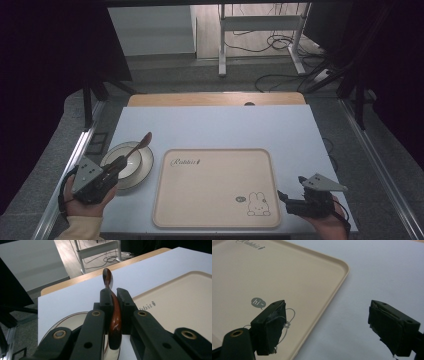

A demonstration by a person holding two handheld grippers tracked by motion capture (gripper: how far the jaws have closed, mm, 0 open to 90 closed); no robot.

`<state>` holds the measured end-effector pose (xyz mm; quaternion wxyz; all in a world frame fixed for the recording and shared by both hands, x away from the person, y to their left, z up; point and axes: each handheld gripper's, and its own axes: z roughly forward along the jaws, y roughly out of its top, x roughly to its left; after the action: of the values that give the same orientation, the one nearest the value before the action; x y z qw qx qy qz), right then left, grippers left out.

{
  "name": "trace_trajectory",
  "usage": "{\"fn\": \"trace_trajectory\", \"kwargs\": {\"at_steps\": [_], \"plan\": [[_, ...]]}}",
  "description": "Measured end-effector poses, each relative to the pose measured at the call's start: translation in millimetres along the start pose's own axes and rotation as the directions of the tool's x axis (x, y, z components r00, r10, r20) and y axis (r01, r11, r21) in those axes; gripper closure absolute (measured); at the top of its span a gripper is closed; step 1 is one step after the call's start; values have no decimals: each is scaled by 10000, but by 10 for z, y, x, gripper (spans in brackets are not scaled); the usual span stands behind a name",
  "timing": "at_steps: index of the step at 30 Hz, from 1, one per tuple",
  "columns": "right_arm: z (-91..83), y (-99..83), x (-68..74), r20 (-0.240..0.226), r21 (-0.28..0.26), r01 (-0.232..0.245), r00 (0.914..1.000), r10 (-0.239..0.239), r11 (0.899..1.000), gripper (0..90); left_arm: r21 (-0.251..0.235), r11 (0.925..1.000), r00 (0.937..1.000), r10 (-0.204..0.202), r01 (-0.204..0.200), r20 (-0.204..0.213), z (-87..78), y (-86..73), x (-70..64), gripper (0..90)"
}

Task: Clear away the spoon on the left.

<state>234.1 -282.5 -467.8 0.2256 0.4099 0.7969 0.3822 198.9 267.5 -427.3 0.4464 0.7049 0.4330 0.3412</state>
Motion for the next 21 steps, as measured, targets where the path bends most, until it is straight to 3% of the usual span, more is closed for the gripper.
{"fn": "trace_trajectory", "kwargs": {"at_steps": [21], "plan": [[-1,-1,-2,0,7,9,10000,-9,10000,151,-80,9995,9987,302,-299,413,170,144,-134,849]]}}
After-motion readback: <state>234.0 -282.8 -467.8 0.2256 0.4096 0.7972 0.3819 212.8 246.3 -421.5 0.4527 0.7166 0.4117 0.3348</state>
